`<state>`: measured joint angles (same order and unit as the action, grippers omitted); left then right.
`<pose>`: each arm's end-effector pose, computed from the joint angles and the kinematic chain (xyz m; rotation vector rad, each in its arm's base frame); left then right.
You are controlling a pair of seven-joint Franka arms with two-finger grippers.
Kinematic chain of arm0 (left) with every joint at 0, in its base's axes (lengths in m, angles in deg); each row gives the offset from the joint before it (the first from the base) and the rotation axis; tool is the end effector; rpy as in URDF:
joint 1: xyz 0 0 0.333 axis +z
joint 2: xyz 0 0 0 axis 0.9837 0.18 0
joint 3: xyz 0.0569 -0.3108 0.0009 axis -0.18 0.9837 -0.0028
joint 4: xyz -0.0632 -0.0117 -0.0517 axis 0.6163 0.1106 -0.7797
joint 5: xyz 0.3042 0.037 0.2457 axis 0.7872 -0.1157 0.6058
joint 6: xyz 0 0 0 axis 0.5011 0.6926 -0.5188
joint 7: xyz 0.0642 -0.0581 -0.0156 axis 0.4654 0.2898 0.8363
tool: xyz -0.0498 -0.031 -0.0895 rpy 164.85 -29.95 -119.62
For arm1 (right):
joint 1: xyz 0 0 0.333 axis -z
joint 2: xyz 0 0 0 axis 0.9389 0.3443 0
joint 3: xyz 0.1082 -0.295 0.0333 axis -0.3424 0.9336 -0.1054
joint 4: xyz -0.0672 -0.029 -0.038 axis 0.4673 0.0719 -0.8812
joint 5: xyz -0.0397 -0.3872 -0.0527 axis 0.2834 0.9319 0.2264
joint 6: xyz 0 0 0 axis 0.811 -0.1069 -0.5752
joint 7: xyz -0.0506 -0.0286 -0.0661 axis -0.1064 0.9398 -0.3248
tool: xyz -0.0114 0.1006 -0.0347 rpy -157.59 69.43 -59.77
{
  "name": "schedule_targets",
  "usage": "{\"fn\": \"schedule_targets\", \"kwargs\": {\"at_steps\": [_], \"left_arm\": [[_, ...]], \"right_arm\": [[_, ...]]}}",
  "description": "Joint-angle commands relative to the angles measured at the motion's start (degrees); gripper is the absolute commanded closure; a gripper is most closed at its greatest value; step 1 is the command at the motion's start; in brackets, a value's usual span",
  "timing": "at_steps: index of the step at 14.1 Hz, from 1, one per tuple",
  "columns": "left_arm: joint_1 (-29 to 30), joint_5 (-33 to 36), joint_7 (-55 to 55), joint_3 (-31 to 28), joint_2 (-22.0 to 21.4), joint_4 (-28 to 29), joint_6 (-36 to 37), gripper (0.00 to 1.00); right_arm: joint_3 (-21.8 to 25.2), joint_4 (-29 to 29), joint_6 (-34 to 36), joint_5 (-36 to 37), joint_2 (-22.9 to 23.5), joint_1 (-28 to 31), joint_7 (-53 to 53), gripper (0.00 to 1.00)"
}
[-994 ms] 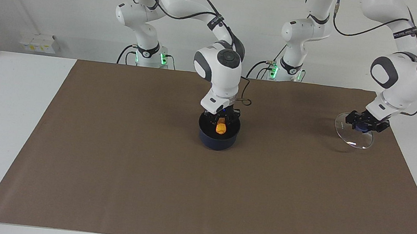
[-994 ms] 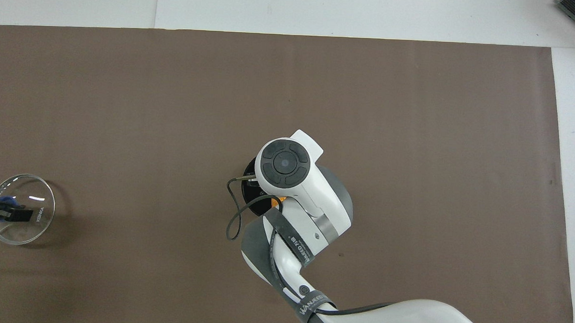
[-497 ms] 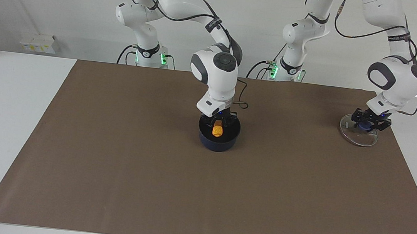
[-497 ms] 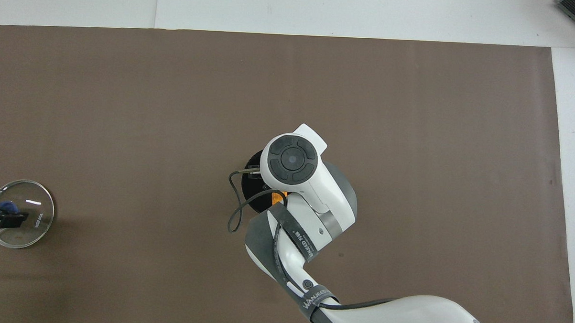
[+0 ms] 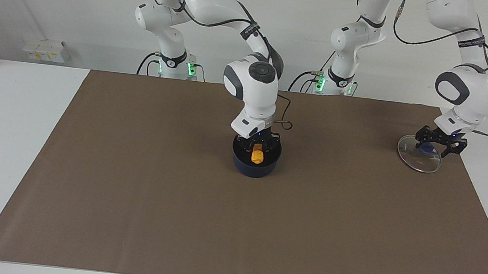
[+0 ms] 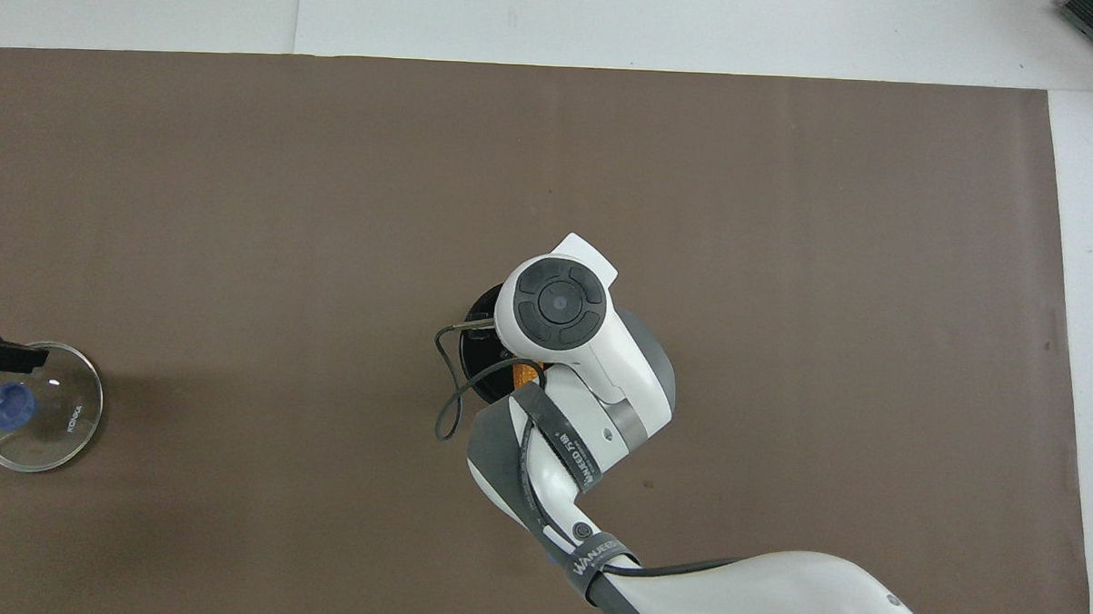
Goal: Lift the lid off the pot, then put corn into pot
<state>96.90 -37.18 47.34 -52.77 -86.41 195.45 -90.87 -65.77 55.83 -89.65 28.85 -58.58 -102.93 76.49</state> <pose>0.5245 0.1791 0.3915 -3.0906 0.5079 0.0078 0.5471 0.3989 0.3493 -3.0555 -0.1417 -0.1259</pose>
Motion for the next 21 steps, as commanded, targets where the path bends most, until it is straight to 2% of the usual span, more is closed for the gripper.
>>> {"fn": "schedule_targets", "kwargs": {"at_steps": [1, 4, 6, 12, 17, 21], "left_arm": [[-5.12, 1.38, 7.91, -0.58, 2.46, -5.99, 5.90, 0.00], [-11.27, 1.38, 16.61, -0.58, 2.29, -8.81, 10.13, 0.00], [-14.35, 1.30, 20.84, -0.23, 1.94, -10.75, 12.68, 0.00], [-20.33, 0.59, 24.27, 0.04, 1.15, -17.77, 21.29, 0.00], [-22.80, 0.42, 28.76, 0.74, -1.31, -19.98, 26.04, 0.00], [-22.80, -0.46, 31.48, 0.92, -3.07, -21.65, 29.30, 0.00]], "right_arm": [[-0.23, 0.16, 0.60, -0.09, -0.49, 0.55, -1.72, 0.00], [0.65, -0.01, 4.81, 0.35, -3.29, 1.25, -1.72, 0.00], [0.39, 0.07, 8.58, 0.70, -7.33, 5.01, -2.07, 0.00], [0.48, -0.10, 17.82, 1.32, -16.91, 13.81, -6.82, 0.00], [0.48, -2.12, 23.18, 0.89, -23.16, 18.65, -7.78, 0.00], [0.57, -8.88, 33.54, 0.09, -24.05, 22.69, -12.86, 0.00]]}}
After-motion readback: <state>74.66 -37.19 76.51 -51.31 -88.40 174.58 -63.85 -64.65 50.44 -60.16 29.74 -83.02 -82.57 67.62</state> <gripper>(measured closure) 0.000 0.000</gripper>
